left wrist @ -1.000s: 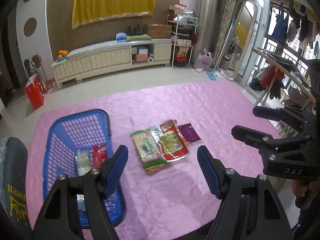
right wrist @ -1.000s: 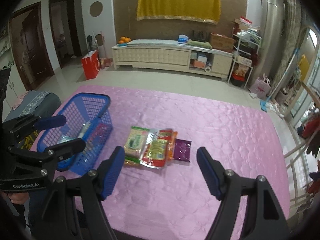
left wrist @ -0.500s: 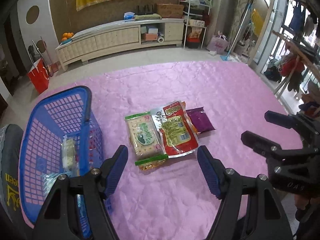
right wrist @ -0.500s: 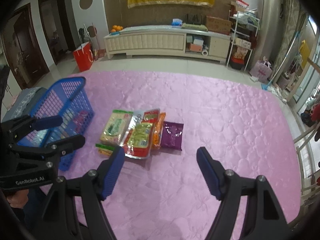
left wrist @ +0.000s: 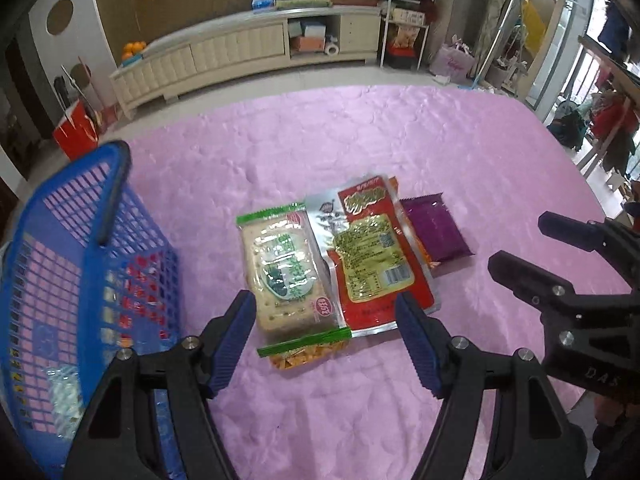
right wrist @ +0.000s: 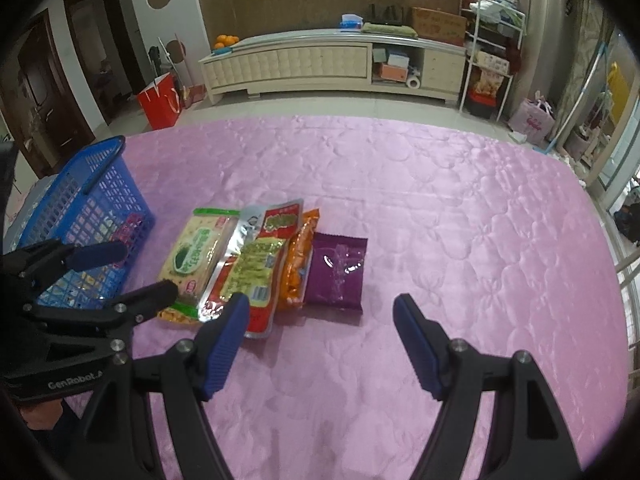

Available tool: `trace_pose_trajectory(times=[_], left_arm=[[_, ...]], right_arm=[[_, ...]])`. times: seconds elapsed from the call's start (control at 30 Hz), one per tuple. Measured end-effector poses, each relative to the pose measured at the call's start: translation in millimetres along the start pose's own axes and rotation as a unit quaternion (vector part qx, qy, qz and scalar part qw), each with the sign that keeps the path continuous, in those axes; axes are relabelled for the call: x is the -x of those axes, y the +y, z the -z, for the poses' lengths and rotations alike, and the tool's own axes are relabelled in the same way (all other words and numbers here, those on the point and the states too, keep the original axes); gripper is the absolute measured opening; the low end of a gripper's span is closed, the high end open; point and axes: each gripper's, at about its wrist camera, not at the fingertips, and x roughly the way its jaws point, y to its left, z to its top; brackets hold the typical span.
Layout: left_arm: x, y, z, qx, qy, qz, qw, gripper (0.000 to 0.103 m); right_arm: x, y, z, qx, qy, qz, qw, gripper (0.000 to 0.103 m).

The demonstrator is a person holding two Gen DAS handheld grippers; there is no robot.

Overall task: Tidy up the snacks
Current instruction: 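Grasp the green-labelled cracker pack with left tool, then grasp the red sauce pouch with right tool while left tool holds the cracker pack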

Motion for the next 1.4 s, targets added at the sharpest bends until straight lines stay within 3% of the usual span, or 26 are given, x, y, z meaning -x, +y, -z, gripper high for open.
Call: trace_pose_trajectory(times=[0.57,0.77,0.83,0.87,1.13,1.4], left_arm=[[-67.9,19.4,-13.4,0.005,0.057,-0.060,0.9965,0.070],[-78.2,24.1,-11.2,0.018,0.063,-0.048,0.9967,0.070],[-78.9,26.2,-10.5,0.026,0.064,-0.040,0.9968,0.064],[-79.5,27.2,-10.1,0.030,0.066,-0.026,0.9970,0.051],[-61.3,18.2,5.8,-0.005,0.042,0.008,0.9991,0.046],[-8.9,21.0,10.1,0.008,-0.028,-0.003,0.9996,0.046]], right_arm=[[-35.2,-9.6,3.6,-0.033,0.017,-0.012,0.999,0.078],[-33.4,-14.1,6.4,-0.041,0.015,-0.014,0.999,0.078],[-32.9,-15.0,7.7,-0.042,0.017,-0.012,0.999,0.078],[-33.9,-15.3,7.5,-0.042,0.018,-0.011,0.999,0.078],[-33.5,-18.3,8.7,-0.044,0.024,-0.006,0.999,0.078],[-31.7,-9.7,2.4,-0.020,0.028,-0.015,0.999,0.078]])
